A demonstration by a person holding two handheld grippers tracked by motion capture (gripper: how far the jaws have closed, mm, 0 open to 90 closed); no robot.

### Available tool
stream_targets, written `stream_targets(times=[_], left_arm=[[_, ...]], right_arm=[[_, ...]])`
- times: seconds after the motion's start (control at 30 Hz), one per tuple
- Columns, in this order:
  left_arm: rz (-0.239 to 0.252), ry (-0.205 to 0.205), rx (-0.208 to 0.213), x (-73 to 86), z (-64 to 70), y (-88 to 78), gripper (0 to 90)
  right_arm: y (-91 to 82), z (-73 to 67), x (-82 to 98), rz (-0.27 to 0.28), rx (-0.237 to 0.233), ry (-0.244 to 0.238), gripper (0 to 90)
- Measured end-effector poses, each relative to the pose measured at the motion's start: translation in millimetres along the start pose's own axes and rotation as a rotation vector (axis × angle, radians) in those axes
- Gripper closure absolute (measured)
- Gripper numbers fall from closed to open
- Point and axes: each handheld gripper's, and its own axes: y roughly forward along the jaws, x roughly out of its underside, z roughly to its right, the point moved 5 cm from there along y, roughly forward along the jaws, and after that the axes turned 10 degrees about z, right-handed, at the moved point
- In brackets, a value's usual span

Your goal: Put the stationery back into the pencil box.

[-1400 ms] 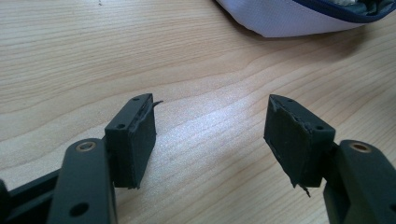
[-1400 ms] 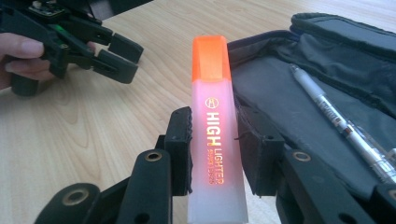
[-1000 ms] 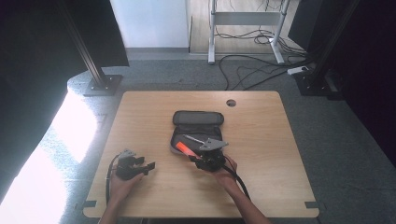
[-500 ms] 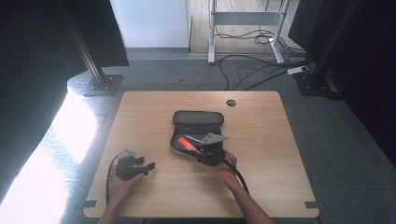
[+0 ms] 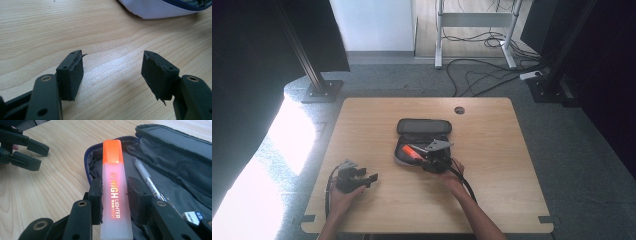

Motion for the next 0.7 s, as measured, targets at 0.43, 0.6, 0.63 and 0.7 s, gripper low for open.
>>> stream_targets(times=[0.43, 0.6, 0.63, 0.7], left_arm=[[0.0, -0.001, 0.0, 0.0, -0.9, -0.1, 34.6], [0.0, -0.001, 0.0, 0.1, -0.9, -0.2, 34.6], [0.0, -0.001, 0.0, 0.1, -1.0, -0.2, 34.6], [0.0, -0.001, 0.0, 0.1, -1.0, -0.2, 34.6]], right_arm=[[12.2, 9.7, 1.2, -0.027, 0.004, 0.0, 65.3], [15.7, 10.2, 0.5, -0.03, 0.002, -0.001, 65.3], [16.4, 10.0, 0.0, -0.03, 0.001, -0.001, 65.3], [17.5, 9.5, -0.5, -0.031, -0.001, -0.004, 65.2]])
